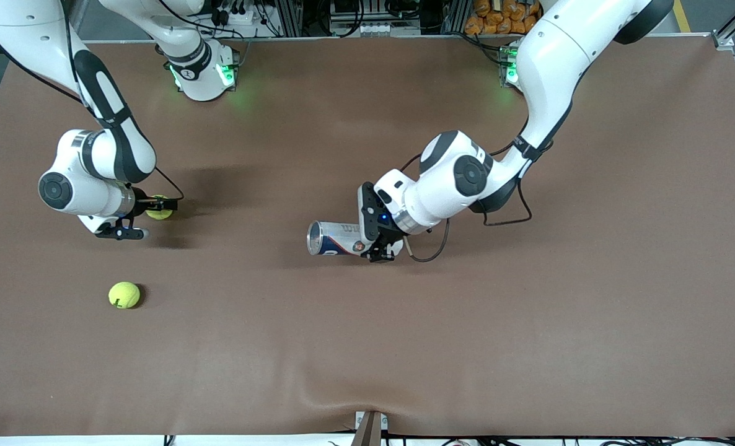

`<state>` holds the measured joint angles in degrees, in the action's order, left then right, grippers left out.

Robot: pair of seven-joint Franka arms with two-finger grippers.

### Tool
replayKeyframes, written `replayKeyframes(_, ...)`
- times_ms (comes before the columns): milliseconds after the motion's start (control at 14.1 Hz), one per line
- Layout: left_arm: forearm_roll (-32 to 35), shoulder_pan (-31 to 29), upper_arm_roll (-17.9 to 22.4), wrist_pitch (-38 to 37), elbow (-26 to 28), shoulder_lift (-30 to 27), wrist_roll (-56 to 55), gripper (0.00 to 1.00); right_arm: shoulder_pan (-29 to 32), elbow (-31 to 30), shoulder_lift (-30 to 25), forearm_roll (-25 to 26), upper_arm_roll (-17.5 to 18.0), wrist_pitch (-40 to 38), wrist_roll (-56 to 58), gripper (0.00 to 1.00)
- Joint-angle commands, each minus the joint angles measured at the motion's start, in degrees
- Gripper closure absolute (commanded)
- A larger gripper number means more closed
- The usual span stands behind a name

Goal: Insert tennis ball vertically with right arm
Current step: 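Turn the can opening toward the right gripper while the right gripper lifts the ball, then push the tennis ball into the can opening with the right gripper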

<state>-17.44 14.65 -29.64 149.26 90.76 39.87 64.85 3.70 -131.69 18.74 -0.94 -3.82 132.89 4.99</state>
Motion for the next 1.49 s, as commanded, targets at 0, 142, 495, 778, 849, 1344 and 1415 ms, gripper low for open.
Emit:
replayKeyframes(0,-10.74,-0.86,-1.30,1.65,-1.54,0.99,8.85,0.33,0.96,-1.03,-0.10,0.33,0.31,1.14,1.07,0.00)
replayKeyframes(142,-18.38,-1.38,-1.39,1.56,-2.43,2.23,18.51,0.33,0.96,-0.85,0.25,0.33,0.31,1.23,0.99,0.52)
replayKeyframes(495,-40.79,-1.65,-1.91,0.86,-6.11,6.96,39.35,0.32,1.30,0.90,-1.33,0.33,0.13,0.44,0.90,0.74)
replayKeyframes(778,-54.43,-0.77,-2.97,-1.42,-7.96,10.22,50.00,0.32,2.27,9.31,-3.27,0.15,0.31,-9.36,1.07,0.73)
replayKeyframes(849,-56.72,-0.07,-3.32,-1.95,-9.10,11.36,52.11,0.33,2.19,13.44,-3.18,0.06,0.31,-13.93,1.07,0.73)
replayKeyframes(1344,-73.07,2.03,-3.41,-13.38,-14.03,20.33,70.30,0.32,-4.30,33.94,-3.00,-0.82,0.66,-30.05,-0.07,0.71)
replayKeyframes(1415,-75.27,3.52,-3.15,-13.38,-14.12,20.77,72.06,0.32,-6.06,35.17,-3.09,-0.82,0.66,-30.32,-1.64,0.72)
